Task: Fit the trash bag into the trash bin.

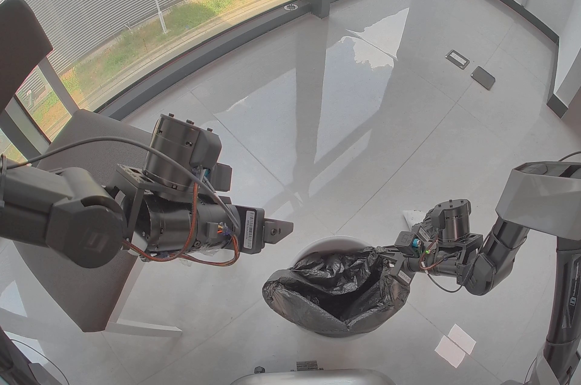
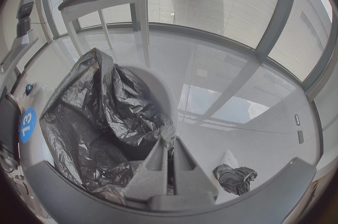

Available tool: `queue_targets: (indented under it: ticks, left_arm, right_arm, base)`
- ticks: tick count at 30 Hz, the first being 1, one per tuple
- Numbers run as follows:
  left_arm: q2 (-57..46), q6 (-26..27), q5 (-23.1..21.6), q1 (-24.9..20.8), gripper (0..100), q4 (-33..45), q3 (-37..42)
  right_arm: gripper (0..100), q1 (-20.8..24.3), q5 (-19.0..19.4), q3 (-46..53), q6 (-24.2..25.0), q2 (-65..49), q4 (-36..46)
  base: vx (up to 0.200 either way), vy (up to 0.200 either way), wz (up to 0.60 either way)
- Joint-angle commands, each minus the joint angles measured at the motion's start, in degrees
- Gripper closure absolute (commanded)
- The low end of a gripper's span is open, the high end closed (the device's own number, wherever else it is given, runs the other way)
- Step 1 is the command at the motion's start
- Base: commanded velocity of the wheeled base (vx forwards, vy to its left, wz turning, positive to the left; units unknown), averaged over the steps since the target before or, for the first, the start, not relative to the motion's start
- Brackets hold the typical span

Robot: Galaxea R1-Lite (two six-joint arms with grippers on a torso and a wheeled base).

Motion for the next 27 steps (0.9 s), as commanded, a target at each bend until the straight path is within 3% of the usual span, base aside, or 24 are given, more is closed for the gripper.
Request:
queue_targets:
  ticks: [1,10,27]
  left_arm:
    - [-1.2,0.0,0.0,0.0,0,0.0,1.6]
    - [-2.5,-0.1,0.0,0.1,0,-0.1,3.3]
    - [-1.4,0.0,-0.2,0.0,0,-2.1,3.2]
  right_arm:
    - [100,0.4,0.0,-1.4,1.4,-1.7,-0.1]
    - [100,-1.1,0.0,-7.6,6.7,-3.3,1.8]
    - [100,-0.5,-0.3,-13.6,12.5,-2.8,2.0]
  base:
    - [0.000,0.000,0.00]
    - [0.000,0.000,0.00]
    - [0.000,0.000,0.00]
